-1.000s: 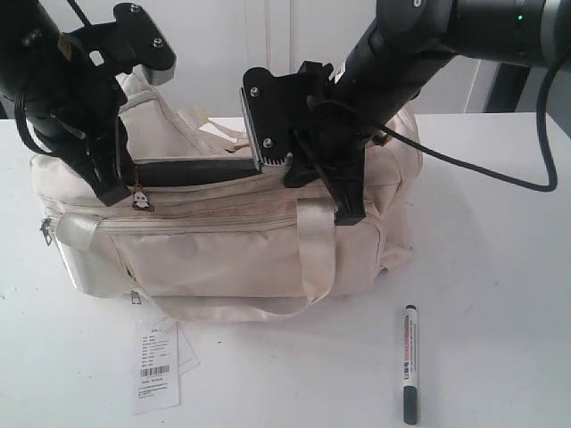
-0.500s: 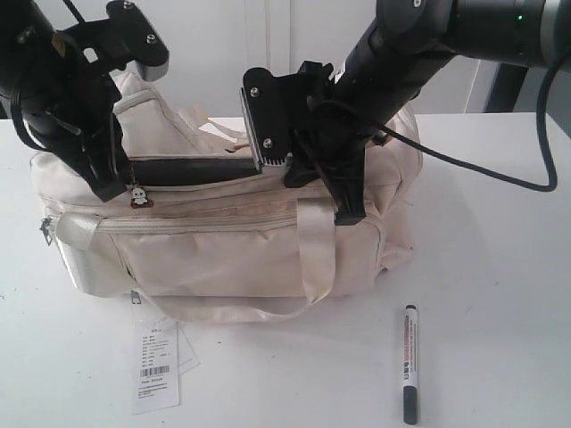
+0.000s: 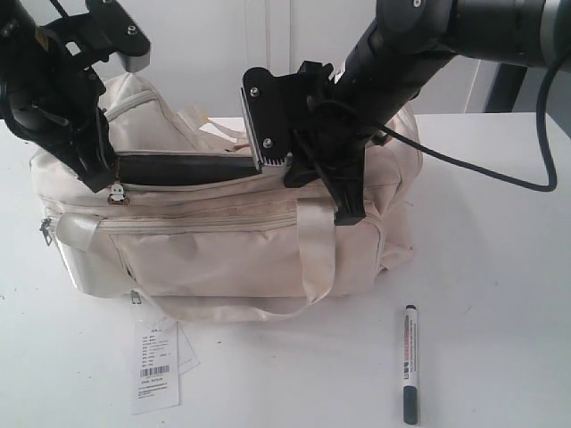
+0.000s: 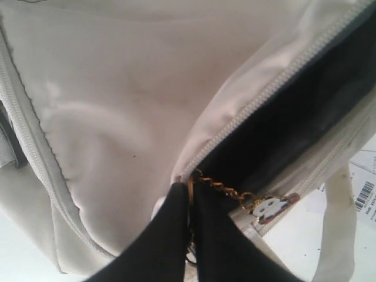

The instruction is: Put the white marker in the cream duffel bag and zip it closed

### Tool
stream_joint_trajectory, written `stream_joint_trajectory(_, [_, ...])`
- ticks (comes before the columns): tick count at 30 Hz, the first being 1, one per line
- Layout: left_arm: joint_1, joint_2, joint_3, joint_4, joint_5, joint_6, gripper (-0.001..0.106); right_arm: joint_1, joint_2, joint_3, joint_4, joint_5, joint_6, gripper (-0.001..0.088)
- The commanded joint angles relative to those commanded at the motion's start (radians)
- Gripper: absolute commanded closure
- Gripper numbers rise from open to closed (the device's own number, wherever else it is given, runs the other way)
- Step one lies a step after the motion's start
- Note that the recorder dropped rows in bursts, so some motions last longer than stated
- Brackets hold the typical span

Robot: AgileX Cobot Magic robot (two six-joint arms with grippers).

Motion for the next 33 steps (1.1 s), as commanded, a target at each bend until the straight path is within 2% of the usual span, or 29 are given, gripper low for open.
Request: stream_joint_trajectory(33, [0.019, 0.0, 0.0, 0.043, 0.033, 0.0, 0.105, 0.0, 0.0, 0.0, -0.023, 0.006, 0.0, 0.0868])
